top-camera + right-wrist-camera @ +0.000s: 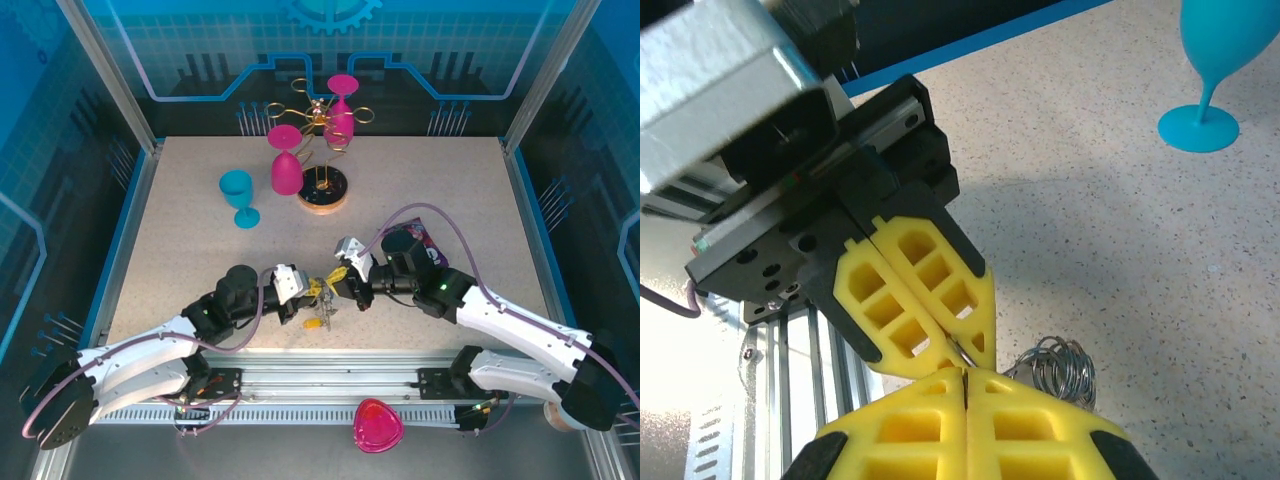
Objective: Put the keys on the keyring
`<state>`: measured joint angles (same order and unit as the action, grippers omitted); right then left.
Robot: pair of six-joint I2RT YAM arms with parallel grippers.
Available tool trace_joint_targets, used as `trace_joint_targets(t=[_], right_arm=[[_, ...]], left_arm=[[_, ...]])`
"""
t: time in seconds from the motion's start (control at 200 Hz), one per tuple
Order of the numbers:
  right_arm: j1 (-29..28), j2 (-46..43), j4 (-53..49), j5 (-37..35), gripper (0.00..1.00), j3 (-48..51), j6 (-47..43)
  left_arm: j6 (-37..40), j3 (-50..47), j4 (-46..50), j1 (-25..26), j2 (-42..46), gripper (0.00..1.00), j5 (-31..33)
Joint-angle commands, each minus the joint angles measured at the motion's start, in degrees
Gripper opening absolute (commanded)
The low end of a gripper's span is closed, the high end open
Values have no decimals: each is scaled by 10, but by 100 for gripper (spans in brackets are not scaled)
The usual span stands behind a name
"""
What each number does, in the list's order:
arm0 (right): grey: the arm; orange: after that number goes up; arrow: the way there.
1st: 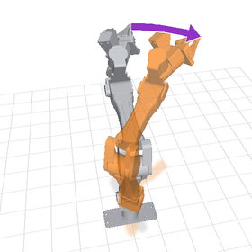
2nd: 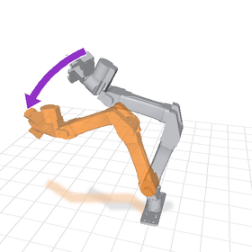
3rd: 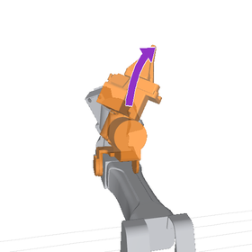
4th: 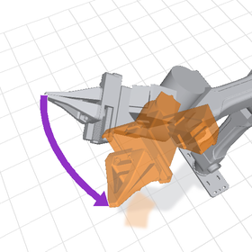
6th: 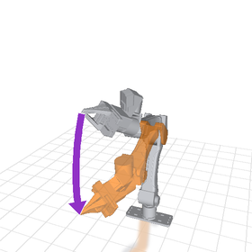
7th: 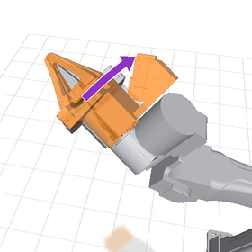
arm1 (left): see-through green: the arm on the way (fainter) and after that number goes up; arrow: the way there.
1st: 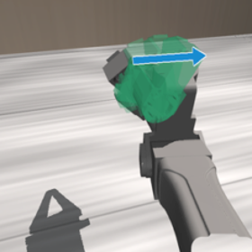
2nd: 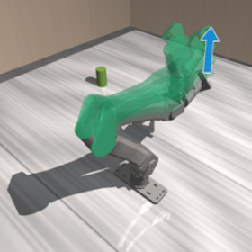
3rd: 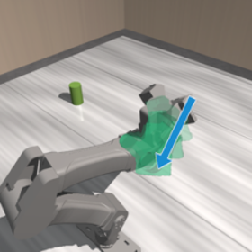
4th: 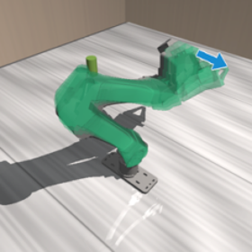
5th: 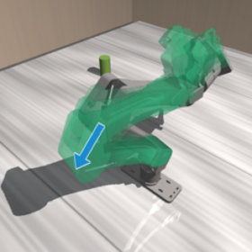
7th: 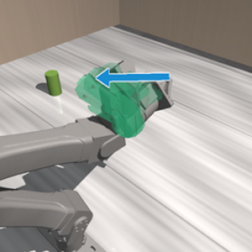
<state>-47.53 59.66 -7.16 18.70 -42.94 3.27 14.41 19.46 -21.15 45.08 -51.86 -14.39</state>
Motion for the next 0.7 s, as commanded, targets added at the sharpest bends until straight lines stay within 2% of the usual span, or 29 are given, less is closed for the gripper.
trace_joint_targets(t=[0.0, 0.475, 0.695], right_arm=[[7, 10, 30, 22, 0, 3, 14], [7, 34, 19, 6, 0, -7, 15], [7, 37, 17, -44, 0, -9, 29]], left_arm=[[-18, 28, -10, 4, 0, 0, -13], [-18, 28, -14, 4, -3, 0, -21], [-12, 24, -24, 4, -2, 0, -24]])
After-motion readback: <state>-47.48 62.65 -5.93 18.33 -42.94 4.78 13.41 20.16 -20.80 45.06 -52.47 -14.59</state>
